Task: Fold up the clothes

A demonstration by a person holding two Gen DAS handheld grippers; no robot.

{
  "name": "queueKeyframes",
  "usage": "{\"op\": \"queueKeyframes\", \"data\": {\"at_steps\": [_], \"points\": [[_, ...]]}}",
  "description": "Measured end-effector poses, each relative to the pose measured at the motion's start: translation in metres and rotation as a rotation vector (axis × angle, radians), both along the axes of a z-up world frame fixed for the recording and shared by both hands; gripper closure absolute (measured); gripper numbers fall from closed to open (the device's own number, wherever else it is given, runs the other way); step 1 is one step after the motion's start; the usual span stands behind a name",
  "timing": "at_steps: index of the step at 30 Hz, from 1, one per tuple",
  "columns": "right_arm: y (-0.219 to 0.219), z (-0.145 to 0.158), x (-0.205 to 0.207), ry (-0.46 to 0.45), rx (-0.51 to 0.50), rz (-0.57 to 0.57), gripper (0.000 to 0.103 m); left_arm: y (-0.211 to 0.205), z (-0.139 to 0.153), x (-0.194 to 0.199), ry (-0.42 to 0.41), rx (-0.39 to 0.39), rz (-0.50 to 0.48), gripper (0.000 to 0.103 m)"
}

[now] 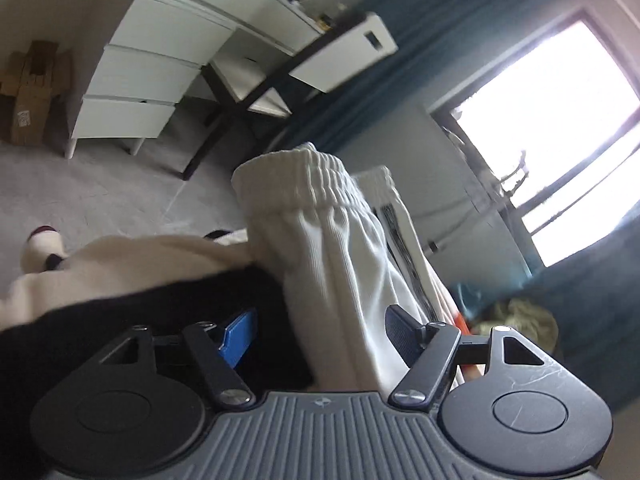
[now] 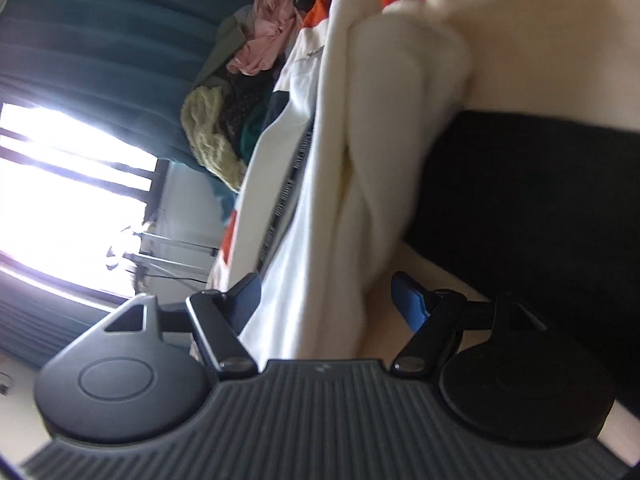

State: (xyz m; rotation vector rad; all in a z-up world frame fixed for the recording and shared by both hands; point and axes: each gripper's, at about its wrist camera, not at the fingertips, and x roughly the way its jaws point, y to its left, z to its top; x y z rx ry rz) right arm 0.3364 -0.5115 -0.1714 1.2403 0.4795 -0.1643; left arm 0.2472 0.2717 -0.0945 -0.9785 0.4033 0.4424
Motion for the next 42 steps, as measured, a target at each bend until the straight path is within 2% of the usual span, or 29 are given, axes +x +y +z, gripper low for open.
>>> {"op": "queueKeyframes", "data": {"at_steps": [2,4,6,7,9,11,13,15,21,24,27,31,35,38,40,42], "points": [[-0.005,-0.006,0.014,-0.006,0.001,-0.040,0.030,0.006,-0.003,0.016,0.009,-0.016,0.065,0.031],[-0.009,-0.012,0.027,-0.011,0.002,-0.079,0.033,0.009,0.000,0.032,0.033,0.001,0.118,0.031],[-0.014,-0.018,0.041,-0.017,0.003,-0.119,0.046,0.013,0.005,0.042,0.037,0.038,0.157,0.043],[-0.016,-0.021,0.048,-0.019,0.004,-0.138,0.050,0.015,0.007,0.047,0.043,0.046,0.164,0.050],[-0.024,-0.023,0.049,-0.013,0.025,-0.159,0.064,0.023,0.012,0.056,0.066,0.026,0.158,0.063],[-0.028,-0.022,0.047,-0.008,0.044,-0.162,0.072,0.030,0.020,0.059,0.077,0.016,0.149,0.082],[-0.029,-0.016,0.043,-0.015,0.041,-0.160,0.080,0.030,0.033,0.055,0.081,0.027,0.132,0.090],[-0.026,-0.005,0.035,-0.046,0.033,-0.155,0.083,0.031,0.046,0.046,0.079,0.030,0.116,0.093],[-0.023,0.022,-0.018,-0.083,0.070,-0.142,0.084,0.044,0.080,-0.016,0.084,0.004,0.059,0.094],[-0.026,0.031,-0.055,-0.058,0.081,-0.137,0.084,0.052,0.096,-0.049,0.092,-0.009,0.029,0.094],[-0.031,0.041,-0.088,-0.021,0.117,-0.125,0.084,0.065,0.104,-0.098,0.123,-0.006,-0.004,0.094],[-0.033,0.061,-0.124,0.009,0.123,-0.088,0.084,0.086,0.102,-0.169,0.157,-0.041,-0.024,0.094],[-0.035,0.062,-0.146,0.100,0.161,-0.033,0.083,0.103,0.083,-0.226,0.194,-0.064,-0.025,0.094],[-0.036,0.048,-0.161,0.205,0.214,-0.045,0.078,0.110,0.066,-0.259,0.176,-0.098,-0.018,0.093],[-0.036,0.035,-0.166,0.241,0.274,-0.066,0.071,0.107,0.060,-0.271,0.150,-0.085,-0.020,0.091],[-0.036,0.028,-0.168,0.221,0.323,-0.076,0.056,0.100,0.058,-0.274,0.150,-0.046,-0.033,0.088]]}}
